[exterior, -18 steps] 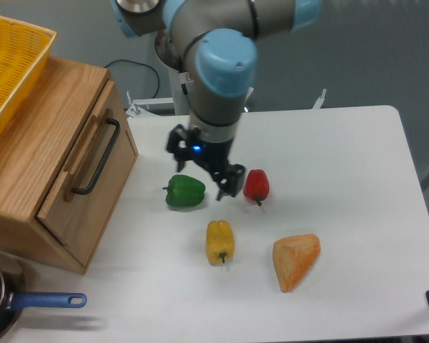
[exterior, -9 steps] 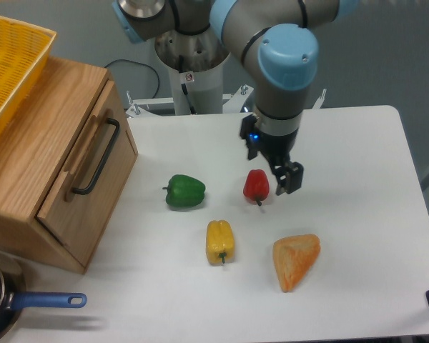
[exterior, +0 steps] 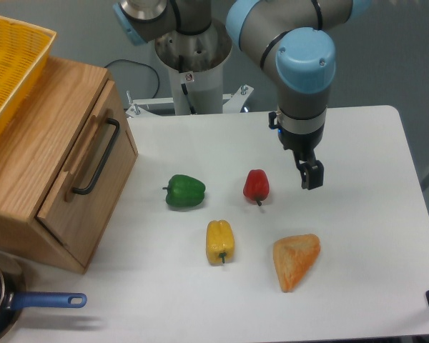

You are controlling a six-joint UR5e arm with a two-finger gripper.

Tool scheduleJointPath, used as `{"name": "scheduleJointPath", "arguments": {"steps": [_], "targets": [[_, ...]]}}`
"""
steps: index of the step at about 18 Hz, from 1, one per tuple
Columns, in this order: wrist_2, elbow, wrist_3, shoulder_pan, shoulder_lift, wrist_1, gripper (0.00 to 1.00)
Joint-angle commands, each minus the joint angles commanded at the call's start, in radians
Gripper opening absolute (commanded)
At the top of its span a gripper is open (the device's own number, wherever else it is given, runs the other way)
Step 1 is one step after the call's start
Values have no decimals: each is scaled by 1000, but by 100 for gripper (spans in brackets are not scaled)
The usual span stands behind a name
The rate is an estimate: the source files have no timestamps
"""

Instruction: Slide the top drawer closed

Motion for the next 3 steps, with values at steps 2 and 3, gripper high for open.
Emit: {"name": "scheduleJointPath", "arguments": {"steps": [2, 3], "targets": [[-3, -24, 0, -2, 5, 1, 100], [3, -25, 0, 0, 6, 0, 100]]}}
